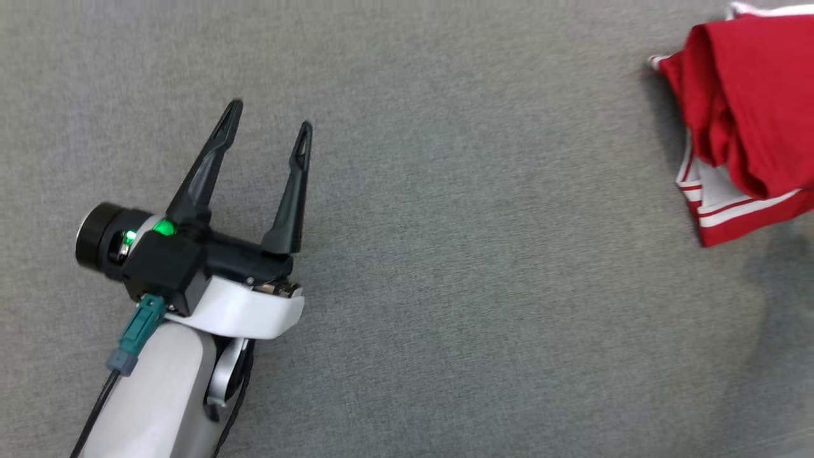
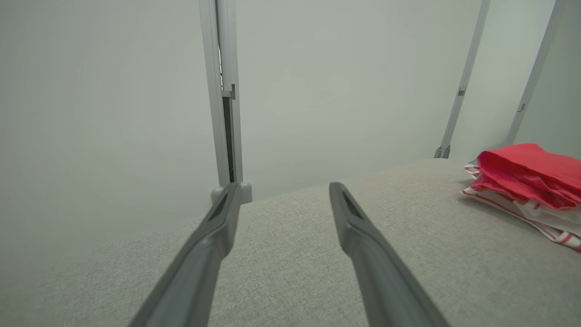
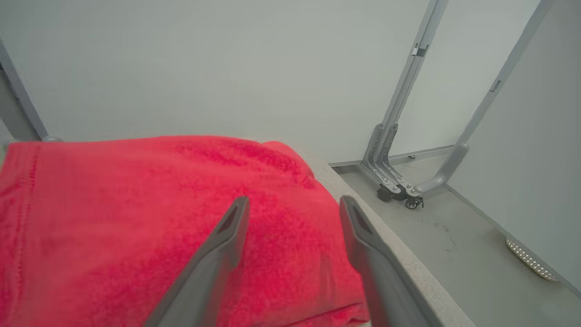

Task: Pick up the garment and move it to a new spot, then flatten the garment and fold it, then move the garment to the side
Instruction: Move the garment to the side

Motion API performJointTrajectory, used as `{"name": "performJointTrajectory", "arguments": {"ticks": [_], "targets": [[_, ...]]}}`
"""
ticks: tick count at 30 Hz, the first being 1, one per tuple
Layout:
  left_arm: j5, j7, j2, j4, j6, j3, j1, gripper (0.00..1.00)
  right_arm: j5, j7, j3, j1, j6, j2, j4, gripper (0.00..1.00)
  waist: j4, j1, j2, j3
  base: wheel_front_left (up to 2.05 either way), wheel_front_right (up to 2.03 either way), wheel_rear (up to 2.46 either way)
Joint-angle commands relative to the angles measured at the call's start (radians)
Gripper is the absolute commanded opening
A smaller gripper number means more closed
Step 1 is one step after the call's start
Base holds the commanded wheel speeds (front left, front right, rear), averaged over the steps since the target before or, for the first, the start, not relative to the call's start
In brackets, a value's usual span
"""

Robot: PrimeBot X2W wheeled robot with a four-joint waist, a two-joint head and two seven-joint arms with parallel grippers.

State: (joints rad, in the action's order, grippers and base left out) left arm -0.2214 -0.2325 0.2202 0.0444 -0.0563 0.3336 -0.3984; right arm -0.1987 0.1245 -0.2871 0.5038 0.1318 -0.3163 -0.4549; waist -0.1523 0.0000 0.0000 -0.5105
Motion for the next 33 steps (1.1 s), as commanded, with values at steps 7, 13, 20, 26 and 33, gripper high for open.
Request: {"name": "performJointTrajectory", "arguments": {"ticks": [7, 13, 20, 26, 33], "targets": [[-0.038, 0.004, 0.018, -0.027, -0.044, -0.036, 0.117, 1.0, 0.02, 0.039, 0.059, -0.178, -0.002, 0.131, 0.237, 1.0, -0.005, 0.0, 0.0, 0.153, 0.0, 0.0, 0.0], [-0.069, -0.005, 0.012, -0.042, -0.071, -0.064, 0.198, 1.0, 0.05, -0.035, 0.148, -0.299, -0.002, 0.187, 0.445, 1.0, 0.052, 0.0, 0.0, 0.226, 0.0, 0.0, 0.0], [-0.107, -0.016, 0.002, -0.075, -0.088, -0.093, 0.264, 1.0, 0.053, -0.114, 0.22, -0.404, -0.002, 0.213, 0.577, 1.0, 0.137, 0.0, 0.0, 0.294, 0.0, 0.0, 0.0], [-0.121, -0.023, 0.003, -0.097, -0.09, -0.104, 0.312, 1.0, 0.04, -0.144, 0.256, -0.464, -0.002, 0.222, 0.599, 1.0, 0.173, 0.0, 0.0, 0.348, 0.0, 0.0, 0.0], [-0.131, -0.025, 0.011, -0.115, -0.093, -0.105, 0.375, 1.0, 0.037, -0.166, 0.265, -0.539, -0.002, 0.226, 0.599, 1.0, 0.187, 0.0, 0.0, 0.427, 0.0, 0.0, 0.0]]}}
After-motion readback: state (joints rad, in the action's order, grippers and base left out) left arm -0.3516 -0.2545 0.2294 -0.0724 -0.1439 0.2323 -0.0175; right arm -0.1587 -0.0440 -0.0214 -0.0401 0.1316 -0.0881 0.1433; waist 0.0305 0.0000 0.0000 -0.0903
